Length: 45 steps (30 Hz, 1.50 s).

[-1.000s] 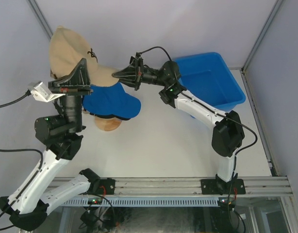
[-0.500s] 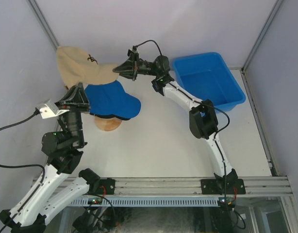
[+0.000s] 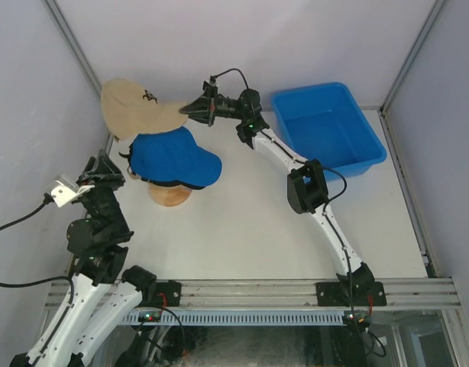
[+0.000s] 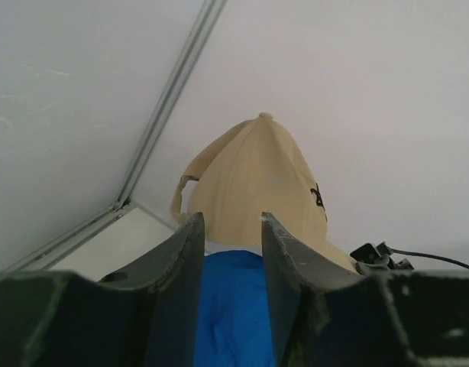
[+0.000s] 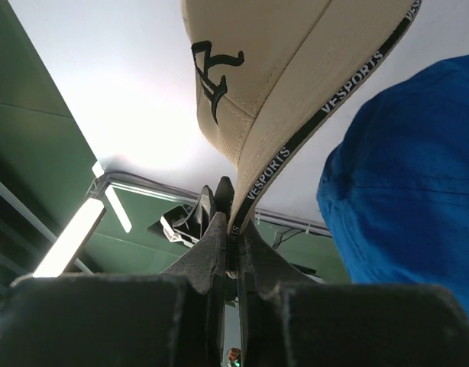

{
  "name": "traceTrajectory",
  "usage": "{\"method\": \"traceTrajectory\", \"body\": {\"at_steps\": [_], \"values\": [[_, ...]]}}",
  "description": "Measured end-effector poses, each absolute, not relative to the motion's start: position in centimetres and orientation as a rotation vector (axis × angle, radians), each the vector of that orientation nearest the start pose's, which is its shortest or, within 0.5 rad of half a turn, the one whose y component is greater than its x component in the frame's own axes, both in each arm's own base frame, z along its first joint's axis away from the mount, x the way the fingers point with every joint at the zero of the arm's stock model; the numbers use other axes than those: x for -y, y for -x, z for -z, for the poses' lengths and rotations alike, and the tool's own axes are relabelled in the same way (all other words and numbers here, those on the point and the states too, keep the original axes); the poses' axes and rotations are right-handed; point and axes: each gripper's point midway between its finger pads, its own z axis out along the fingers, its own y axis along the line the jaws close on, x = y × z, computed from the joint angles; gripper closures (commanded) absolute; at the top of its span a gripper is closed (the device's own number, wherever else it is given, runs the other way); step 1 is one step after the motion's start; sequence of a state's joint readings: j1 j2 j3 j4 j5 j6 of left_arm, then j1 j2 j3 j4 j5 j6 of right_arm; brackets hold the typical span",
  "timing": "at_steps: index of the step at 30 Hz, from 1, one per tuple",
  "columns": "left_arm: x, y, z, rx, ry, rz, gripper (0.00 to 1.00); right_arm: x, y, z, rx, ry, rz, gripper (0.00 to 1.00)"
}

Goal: Stack the hats
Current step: Stack the hat on the hat.

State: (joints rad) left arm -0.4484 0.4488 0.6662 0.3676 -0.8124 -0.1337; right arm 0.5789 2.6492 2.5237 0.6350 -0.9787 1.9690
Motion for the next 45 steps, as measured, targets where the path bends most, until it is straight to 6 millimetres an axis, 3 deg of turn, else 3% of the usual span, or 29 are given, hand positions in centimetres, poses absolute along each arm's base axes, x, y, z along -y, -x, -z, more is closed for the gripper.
{"method": "traceTrajectory", "body": {"at_steps": [5,10,22,27,32,39,42,45], "values": [[-4.0,-22.8,-39.8,-1.039,0.691,0.071,0.54,-48.4,-42.2,-33.7,-1.927,0.067,-2.548,1.00],[-5.1,-22.4,-39.1,-1.030,0.773,0.043,0.52,-48.1,-41.4,-33.7,-1.906,0.118,-2.581,1.00],[-6.2,-22.5,-39.1,-1.032,0.852,-0.028,0.48,-47.6,-40.7,-30.1,-1.922,0.177,-2.587,1.00],[-6.1,-23.4,-39.4,-1.072,0.850,-0.075,0.48,-47.0,-41.0,-29.6,-1.989,0.142,-2.578,1.00],[-6.0,-24.2,-41.5,-1.092,0.861,-0.084,0.48,-46.6,-40.6,-30.8,-2.120,0.103,-2.477,1.00],[-6.4,-24.1,-42.1,-1.097,0.877,-0.075,0.48,-44.8,-38.0,-33.7,-2.138,0.174,-2.364,1.00],[-6.4,-24.2,-41.6,-1.115,0.877,-0.080,0.47,-44.5,-37.7,-32.5,-2.163,0.159,-2.348,1.00],[-6.4,-24.4,-41.1,-1.134,0.876,-0.087,0.47,-44.3,-37.8,-29.8,-2.221,0.104,-2.328,1.00]]}}
